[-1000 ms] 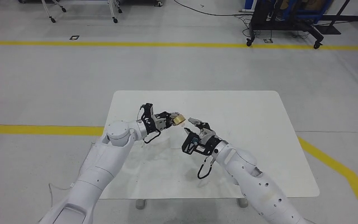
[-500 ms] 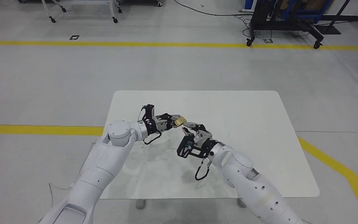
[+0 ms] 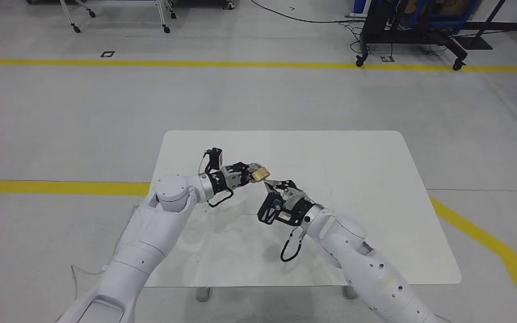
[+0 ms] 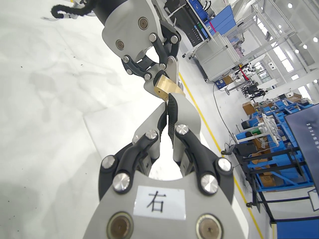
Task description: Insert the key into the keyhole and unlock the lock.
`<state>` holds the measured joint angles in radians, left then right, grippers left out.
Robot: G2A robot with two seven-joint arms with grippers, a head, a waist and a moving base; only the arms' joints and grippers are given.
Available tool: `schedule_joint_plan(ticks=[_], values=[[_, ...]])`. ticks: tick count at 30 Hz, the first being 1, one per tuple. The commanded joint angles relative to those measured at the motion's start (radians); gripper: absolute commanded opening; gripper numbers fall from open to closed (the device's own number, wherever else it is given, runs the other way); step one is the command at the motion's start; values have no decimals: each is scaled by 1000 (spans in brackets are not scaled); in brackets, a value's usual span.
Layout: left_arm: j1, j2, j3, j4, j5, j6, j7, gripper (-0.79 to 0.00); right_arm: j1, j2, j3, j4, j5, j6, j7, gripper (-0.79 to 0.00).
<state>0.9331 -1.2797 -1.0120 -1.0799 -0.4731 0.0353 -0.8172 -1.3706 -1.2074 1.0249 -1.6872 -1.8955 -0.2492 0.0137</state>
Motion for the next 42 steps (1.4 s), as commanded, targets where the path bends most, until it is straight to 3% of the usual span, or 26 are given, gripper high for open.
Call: schedule_joint_plan(ticks=[1,11,16,17,18,19,20,27,31,34,42], values=[[7,1,-4,-12,16,-35,7,-785,-3,0,17,13,55,-16,-34,-785],[46,9,-18,-71,140,-191,93,-785,1,6,87,114,322,-183,-246,-785],[68,10,-21,-97,167,-220,117,-785,11,5,84,156,354,-217,-296,-785],[69,10,-23,-97,167,-215,117,-785,13,5,81,159,351,-217,-296,-745],[69,11,-24,-99,167,-212,115,-785,14,5,79,162,351,-216,-297,-511],[70,11,-27,-98,166,-207,116,-785,16,5,79,168,353,-217,-299,-135],[69,11,-29,-99,166,-204,116,-785,16,5,81,171,354,-218,-303,0],[71,14,-29,-108,263,-199,173,-785,-62,28,176,101,333,-208,-370,0],[53,11,8,-96,321,-121,138,-785,-167,53,307,34,378,-234,-461,0],[28,1,68,-92,412,-65,141,-785,-224,65,377,-5,389,-267,-500,0],[-106,-59,276,18,692,82,212,-785,-224,65,377,-5,389,-267,-500,0]])
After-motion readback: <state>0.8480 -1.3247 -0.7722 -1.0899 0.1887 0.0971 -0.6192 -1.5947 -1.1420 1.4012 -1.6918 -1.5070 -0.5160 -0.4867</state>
